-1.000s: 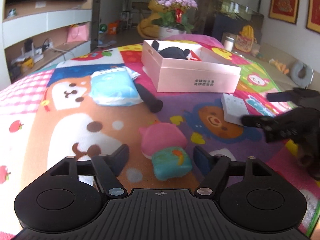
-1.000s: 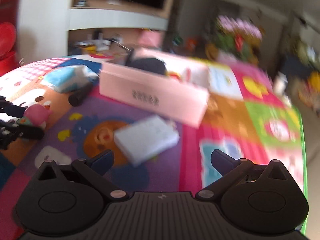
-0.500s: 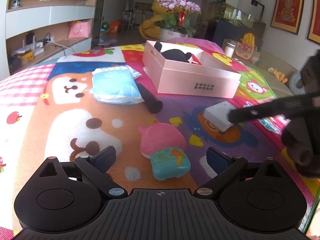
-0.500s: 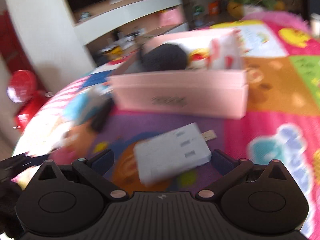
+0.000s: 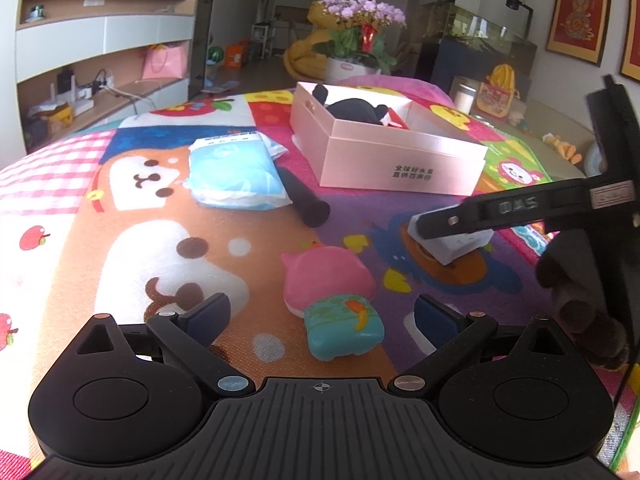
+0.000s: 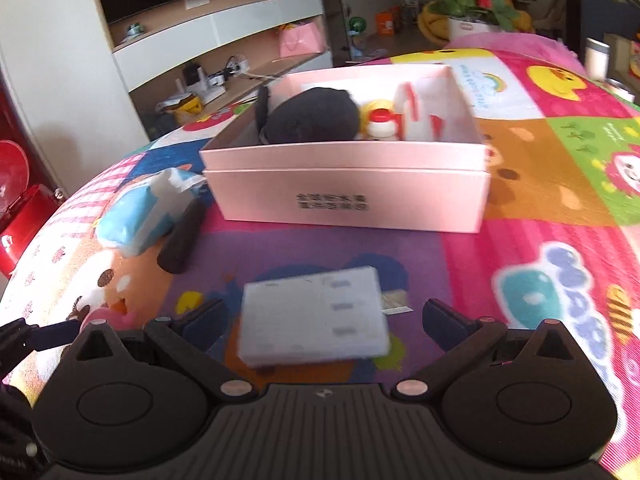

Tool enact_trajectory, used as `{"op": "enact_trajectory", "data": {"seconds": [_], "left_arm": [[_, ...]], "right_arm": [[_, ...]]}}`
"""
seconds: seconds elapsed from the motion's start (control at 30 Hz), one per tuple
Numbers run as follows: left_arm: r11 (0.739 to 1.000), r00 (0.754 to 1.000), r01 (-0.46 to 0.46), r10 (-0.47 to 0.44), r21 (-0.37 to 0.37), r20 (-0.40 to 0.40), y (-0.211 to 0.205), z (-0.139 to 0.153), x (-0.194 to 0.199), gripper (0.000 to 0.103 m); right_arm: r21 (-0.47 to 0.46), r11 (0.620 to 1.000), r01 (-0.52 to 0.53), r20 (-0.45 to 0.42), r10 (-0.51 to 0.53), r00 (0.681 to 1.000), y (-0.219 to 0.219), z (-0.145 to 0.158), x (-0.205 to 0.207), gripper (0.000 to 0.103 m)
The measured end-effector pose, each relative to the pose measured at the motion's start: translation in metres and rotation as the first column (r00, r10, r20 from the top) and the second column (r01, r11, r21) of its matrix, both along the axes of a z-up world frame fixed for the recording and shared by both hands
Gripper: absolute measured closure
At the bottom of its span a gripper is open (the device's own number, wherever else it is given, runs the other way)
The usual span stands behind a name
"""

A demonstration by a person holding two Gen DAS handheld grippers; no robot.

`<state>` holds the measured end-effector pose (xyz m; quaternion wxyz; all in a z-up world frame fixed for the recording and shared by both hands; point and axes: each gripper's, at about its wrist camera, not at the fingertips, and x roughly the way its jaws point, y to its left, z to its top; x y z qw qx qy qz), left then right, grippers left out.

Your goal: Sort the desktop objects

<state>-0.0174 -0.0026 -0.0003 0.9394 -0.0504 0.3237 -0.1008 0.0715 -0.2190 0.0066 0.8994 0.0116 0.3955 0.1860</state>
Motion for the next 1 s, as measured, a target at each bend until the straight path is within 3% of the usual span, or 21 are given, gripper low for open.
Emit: {"op": "enact_trajectory", "data": {"seconds": [0.13,0.2,0.33,0.47,0.6,0.67,0.87,1.0], "left_arm": [[1.000,1.000,-0.011,0.010,0.015,0.014,-0.004,0.003,-0.002,0.002],[1.000,1.000,0.001,-0.001,0.015,0.009,-0.007,0.004,-0.002,0.002],[0.998,1.000,-0.005,0.005,0.057,0.009,-0.018,0.006,0.002,0.004],[0.996,1.000,-0.016,0.016,0.090,-0.002,-0.026,0.011,0.005,0.024],[0.994,1.000,-0.023,0.024,0.107,-0.009,-0.028,0.010,0.006,0.030],[0.994,1.000,-0.022,0.024,0.111,-0.016,-0.029,0.009,0.006,0.048],[0.989,0.999,0.035,-0.038,0.141,0.015,-0.039,0.020,-0.012,0.049],[0.987,0.993,0.080,-0.091,0.138,0.081,-0.045,0.044,-0.032,0.049]], "right_arm": [[-0.079,0.997,-0.013,0.021,0.015,1.000,0.011,-0.003,-0.003,0.000],[-0.118,0.993,-0.020,0.034,0.024,0.999,0.011,-0.002,-0.010,0.012],[-0.140,0.990,-0.014,0.062,0.023,0.998,0.000,0.008,-0.027,0.012],[-0.144,0.989,-0.015,0.091,0.028,0.995,-0.014,0.025,-0.047,0.012],[-0.138,0.990,-0.023,0.103,0.037,0.994,-0.025,0.038,-0.067,0.012],[-0.132,0.991,-0.027,0.102,0.041,0.994,-0.028,0.042,-0.075,0.012],[-0.128,0.990,-0.052,0.101,0.065,0.993,-0.031,0.052,-0.100,0.012],[-0.128,0.989,-0.070,0.140,0.088,0.986,-0.034,0.067,-0.120,0.012]]}}
